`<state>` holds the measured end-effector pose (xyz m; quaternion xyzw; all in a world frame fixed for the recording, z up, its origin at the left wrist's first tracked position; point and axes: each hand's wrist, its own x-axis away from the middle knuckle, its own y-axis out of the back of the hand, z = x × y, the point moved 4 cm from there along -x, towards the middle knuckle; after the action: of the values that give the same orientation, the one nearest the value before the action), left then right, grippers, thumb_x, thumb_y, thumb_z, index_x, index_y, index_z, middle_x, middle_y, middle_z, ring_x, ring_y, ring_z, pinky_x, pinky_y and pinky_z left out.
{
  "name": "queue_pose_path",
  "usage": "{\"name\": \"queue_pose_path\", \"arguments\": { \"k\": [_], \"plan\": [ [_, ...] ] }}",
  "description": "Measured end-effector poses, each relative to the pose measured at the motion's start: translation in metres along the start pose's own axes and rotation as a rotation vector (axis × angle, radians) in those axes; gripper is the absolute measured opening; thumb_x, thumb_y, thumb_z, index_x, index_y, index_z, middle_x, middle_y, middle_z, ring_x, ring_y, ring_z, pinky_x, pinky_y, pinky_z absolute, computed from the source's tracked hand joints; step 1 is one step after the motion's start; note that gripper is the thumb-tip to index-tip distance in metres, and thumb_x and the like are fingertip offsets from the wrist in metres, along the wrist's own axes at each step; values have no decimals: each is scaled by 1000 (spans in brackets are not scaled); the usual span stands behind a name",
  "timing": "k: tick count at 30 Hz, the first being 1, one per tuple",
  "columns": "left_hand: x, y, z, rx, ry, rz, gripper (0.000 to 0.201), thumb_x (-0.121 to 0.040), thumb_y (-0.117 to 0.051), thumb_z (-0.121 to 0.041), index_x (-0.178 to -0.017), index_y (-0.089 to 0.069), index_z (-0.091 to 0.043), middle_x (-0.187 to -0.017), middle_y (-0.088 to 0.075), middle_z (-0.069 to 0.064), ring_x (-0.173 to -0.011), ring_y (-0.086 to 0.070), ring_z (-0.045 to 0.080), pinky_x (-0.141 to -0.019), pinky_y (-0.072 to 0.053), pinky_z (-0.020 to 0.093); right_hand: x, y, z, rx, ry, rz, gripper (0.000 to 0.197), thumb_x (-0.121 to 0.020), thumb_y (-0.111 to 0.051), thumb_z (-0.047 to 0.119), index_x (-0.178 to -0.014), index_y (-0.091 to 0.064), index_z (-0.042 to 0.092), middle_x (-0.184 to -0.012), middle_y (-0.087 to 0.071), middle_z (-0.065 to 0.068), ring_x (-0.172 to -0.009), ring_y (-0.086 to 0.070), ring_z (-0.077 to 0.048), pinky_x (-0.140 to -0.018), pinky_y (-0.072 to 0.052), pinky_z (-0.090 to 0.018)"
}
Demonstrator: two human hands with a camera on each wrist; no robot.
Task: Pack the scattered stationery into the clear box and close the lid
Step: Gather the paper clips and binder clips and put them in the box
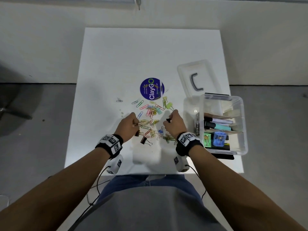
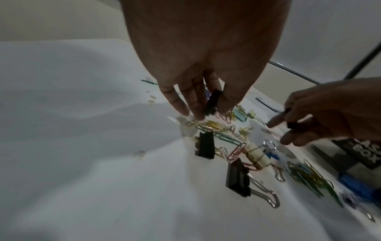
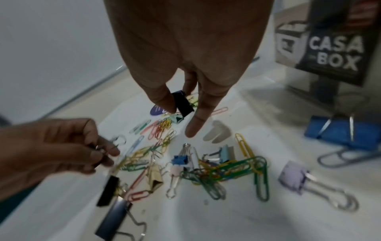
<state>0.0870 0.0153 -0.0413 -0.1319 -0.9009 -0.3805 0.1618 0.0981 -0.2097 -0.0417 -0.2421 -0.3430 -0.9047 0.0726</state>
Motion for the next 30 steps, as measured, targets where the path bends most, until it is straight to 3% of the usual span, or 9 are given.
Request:
{"name": "queue_pose_path", "arguments": {
  "k": [4,6,8,12,15,18,22,26,30],
  "plan": [
    [7,12,13,108,54,51,20,-90,-52,-11,-105,-47,-25,-80,-67,6,-71,-68,21,-69,-50,29,13,-11,1,2,63,63,16,-89,-46,14,-103,-37,17,-78,-57,-7,-69,-61,-30,-68,-53,-44],
    [10,9,16,63,2,97,40,-92,-43,-5,-121,-51,-30,-81,-59,3,-73,-63,20,-75,-50,28,20,-27,9,198,144,164,17,-94,-45,23,-109,-43,16,-92,-59,-9,-76,-58,-28,-71,-49,-38],
    [11,4,16,-49,-53,104,40,-93,-40,-3,-120,-58,-26,-88,-48,-1,-80,-52,17,-83,-48,31,22,-42,11,333,137,223,35,-94,-47,40,-116,-45,13,-106,-55,-9,-88,-58,-30,-74,-47,-38],
    [16,-14,18,-197,-24,220,44,-84,-61,-16,-125,-49,-21,-113,-38,2,-95,-49,19,-89,-46,29,22,-55,13,404,134,257,28,-97,-43,25,-118,-49,8,-115,-54,-16,-100,-58,-36,-80,-47,-41],
    [14,-22,19,-314,-75,237,50,-81,-69,-16,-126,-46,-18,-120,-36,6,-93,-46,19,-89,-45,29,24,-48,19,338,135,267,9,-95,-45,22,-96,-47,13,-106,-50,-13,-87,-52,-30,-77,-43,-36],
    [11,-23,15,-302,-59,190,41,-85,-66,-16,-121,-47,-16,-120,-40,7,-85,-48,18,-84,-43,26,28,-29,23,272,138,240,11,-90,-51,23,-85,-45,15,-99,-41,-4,-79,-50,-26,-75,-43,-34],
    [11,-12,8,-198,-29,184,35,-86,-67,-18,-116,-49,-18,-110,-46,5,-89,-58,23,-81,-48,31,35,4,21,5,102,197,16,-89,-52,19,-77,-45,11,-85,-52,-8,-70,-59,-27,-65,-47,-37],
    [3,12,-20,-127,-29,125,29,-80,-67,-8,-102,-51,-17,-92,-59,2,-82,-56,21,-62,-39,20,50,52,20,-258,56,146,10,-89,-51,15,-81,-45,11,-71,-64,-10,-59,-70,-23,-57,-51,-33],
    [-7,18,-82,-8,-53,108,28,-81,-62,-6,-103,-51,-20,-91,-64,1,-83,-61,20,-65,-47,24,54,111,9,-433,73,7,13,-89,-54,10,-100,-48,11,-79,-61,-11,-60,-65,-21,-52,-51,-32]
  ]
}}
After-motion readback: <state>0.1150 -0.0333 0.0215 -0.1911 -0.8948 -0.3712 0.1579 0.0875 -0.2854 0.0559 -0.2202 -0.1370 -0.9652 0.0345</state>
